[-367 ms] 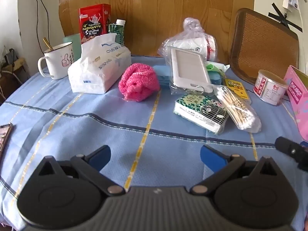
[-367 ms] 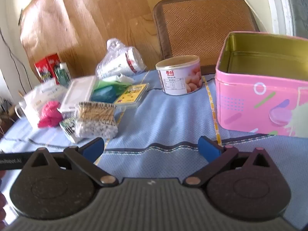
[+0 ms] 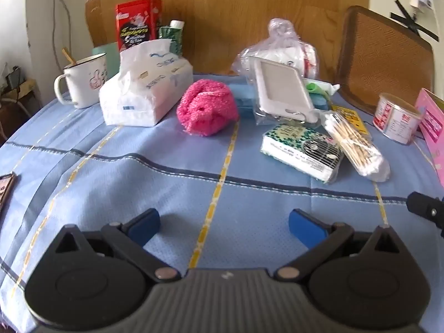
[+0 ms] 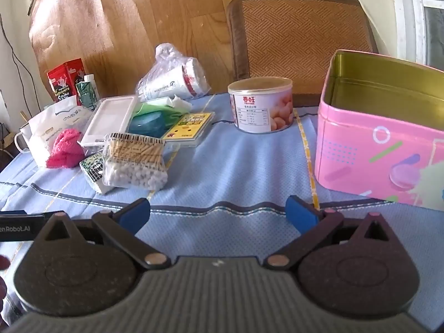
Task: Organize soft objects
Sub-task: 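Move the right gripper toward the bag of cotton swabs, then grasp the cotton-swab bag with the right gripper, then carry the cotton-swab bag into the pink tin and open the right gripper, then grasp the clear plastic case with the right gripper, then carry the clear case into the pink tin and release it, then grasp the green-patterned tissue pack with the right gripper, then lower the tissue pack into the pink tin and open the right gripper, then reach down and grasp the white packet with the right gripper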
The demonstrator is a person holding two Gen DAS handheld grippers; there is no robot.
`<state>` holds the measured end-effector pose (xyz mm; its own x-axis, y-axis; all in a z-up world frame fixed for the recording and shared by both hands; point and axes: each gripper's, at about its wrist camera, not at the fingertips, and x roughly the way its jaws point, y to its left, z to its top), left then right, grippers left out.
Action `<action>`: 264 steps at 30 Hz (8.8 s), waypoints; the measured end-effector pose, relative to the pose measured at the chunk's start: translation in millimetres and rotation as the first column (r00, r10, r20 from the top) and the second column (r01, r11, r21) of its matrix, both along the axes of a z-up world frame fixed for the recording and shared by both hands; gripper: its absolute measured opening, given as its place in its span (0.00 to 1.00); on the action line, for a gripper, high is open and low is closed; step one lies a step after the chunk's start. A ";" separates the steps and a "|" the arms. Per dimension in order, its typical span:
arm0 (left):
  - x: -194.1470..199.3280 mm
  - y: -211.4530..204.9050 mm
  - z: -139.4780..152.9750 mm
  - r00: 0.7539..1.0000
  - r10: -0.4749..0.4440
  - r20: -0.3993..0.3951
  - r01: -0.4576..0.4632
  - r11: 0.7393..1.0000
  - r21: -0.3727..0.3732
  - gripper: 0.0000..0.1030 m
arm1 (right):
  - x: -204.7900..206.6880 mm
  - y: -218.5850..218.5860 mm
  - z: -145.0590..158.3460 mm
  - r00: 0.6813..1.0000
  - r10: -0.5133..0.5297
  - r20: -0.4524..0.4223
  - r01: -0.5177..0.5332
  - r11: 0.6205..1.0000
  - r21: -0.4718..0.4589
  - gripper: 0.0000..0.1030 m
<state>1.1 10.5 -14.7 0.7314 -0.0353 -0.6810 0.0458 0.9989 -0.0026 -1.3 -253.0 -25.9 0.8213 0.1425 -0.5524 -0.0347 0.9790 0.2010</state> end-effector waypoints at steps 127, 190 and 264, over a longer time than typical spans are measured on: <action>26.0 26.0 41.5 0.958 -0.119 0.262 0.194 0.939 -0.284 0.53 | -37.4 -10.6 57.5 0.966 0.131 0.223 -0.164 0.977 0.135 0.60; 16.3 -173.6 66.6 0.785 -0.552 0.281 0.617 0.738 -0.272 0.56 | -87.7 -135.9 53.4 0.769 -0.508 0.389 0.492 0.858 0.149 0.64; 73.6 -15.5 2.8 0.995 -0.084 0.053 0.086 0.995 -0.039 0.25 | -26.0 -14.2 53.1 0.938 -0.065 0.340 0.083 0.996 -0.038 0.43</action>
<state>74.7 -5.1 -12.0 0.7583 -0.1266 -0.6395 0.1319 0.9905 -0.0396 -27.3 -267.2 27.2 0.9680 0.0530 -0.2455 -0.0186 0.9899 0.1402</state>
